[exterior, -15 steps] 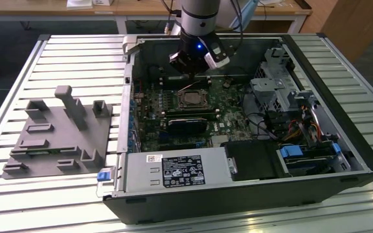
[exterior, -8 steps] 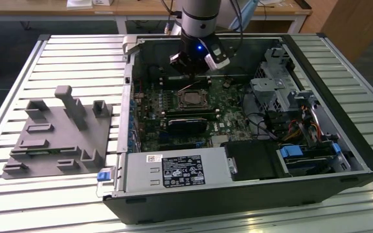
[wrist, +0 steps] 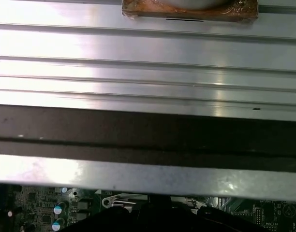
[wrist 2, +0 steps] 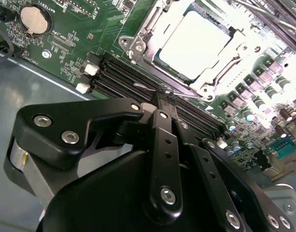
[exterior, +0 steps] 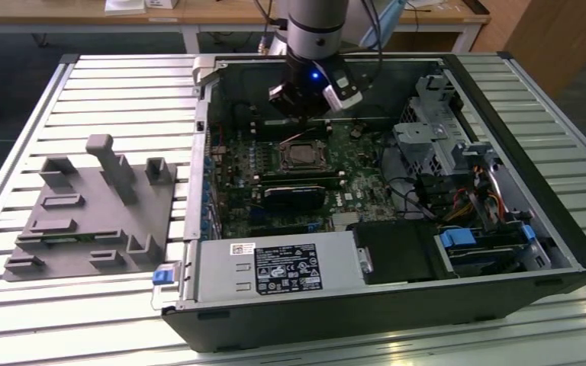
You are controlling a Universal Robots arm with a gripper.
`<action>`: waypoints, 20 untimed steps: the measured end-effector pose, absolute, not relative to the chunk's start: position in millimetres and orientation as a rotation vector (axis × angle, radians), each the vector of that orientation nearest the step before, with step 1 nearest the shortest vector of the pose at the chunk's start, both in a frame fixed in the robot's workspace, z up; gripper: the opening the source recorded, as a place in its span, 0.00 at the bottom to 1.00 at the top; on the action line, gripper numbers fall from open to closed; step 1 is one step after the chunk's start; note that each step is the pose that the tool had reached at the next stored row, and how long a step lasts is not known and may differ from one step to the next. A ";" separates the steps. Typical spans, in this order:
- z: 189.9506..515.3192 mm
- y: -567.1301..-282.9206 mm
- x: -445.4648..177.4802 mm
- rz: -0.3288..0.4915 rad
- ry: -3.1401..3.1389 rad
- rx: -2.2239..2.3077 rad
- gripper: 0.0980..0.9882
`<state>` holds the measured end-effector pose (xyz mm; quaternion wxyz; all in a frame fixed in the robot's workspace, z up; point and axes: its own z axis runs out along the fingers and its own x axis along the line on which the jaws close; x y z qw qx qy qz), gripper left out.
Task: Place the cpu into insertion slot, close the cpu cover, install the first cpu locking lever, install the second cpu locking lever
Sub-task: 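Install the first cpu locking lever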
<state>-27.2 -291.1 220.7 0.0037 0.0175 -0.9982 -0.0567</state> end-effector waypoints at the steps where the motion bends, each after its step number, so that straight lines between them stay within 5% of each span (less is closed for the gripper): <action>1: 220.3 -291.0 -26.6 -0.178 -3.129 0.055 0.01; 20: 202.8 -290.6 -15.5 -0.177 -3.129 0.055 0.01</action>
